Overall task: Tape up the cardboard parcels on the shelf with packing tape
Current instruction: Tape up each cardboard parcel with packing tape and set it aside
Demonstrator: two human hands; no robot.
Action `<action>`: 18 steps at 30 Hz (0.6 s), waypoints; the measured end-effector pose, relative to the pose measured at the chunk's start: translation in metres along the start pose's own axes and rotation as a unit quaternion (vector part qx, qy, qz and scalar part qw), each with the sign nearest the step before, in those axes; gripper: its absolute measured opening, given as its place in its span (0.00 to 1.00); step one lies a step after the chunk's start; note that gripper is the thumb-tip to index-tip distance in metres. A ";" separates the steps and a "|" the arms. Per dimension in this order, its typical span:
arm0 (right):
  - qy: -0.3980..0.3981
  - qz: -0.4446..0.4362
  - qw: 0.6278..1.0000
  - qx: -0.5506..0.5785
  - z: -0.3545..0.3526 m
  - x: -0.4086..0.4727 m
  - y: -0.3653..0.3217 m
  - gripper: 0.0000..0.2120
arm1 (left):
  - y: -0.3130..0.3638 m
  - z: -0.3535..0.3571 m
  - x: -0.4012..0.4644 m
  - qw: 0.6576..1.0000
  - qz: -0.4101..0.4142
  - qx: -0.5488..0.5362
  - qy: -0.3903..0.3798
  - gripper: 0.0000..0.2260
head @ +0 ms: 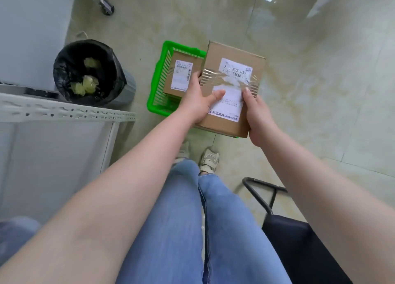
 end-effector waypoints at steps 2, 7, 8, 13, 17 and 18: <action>-0.024 0.002 1.000 0.020 -0.004 0.031 0.015 0.20 | -0.018 0.013 0.029 1.000 -0.009 0.020 -0.011 0.36; 0.022 -0.005 0.999 0.029 -0.009 0.119 0.063 0.17 | -0.080 0.045 0.106 0.989 -0.067 0.114 -0.065 0.45; 0.033 -0.006 0.999 0.021 -0.007 0.136 0.072 0.17 | -0.093 0.050 0.120 0.985 -0.071 0.142 -0.067 0.48; 0.053 -0.018 0.998 0.001 0.012 0.219 0.109 0.17 | -0.152 0.066 0.192 0.963 -0.040 0.268 0.005 0.51; 0.047 -0.046 0.998 0.001 0.030 0.270 0.125 0.16 | -0.185 0.074 0.230 0.899 0.009 0.436 0.039 0.45; 0.048 -0.051 0.998 -0.002 0.033 0.280 0.128 0.16 | -0.193 0.074 0.239 0.891 0.010 0.450 0.051 0.44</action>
Point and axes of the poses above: each hand's wrist, its own x-axis towards the middle knuckle, its own z-axis out of the palm, y = z × x, the point moved 2 cm from there along x, towards the middle knuckle, and after that the axes turned 1 degree about x, right-handed, at the moved point
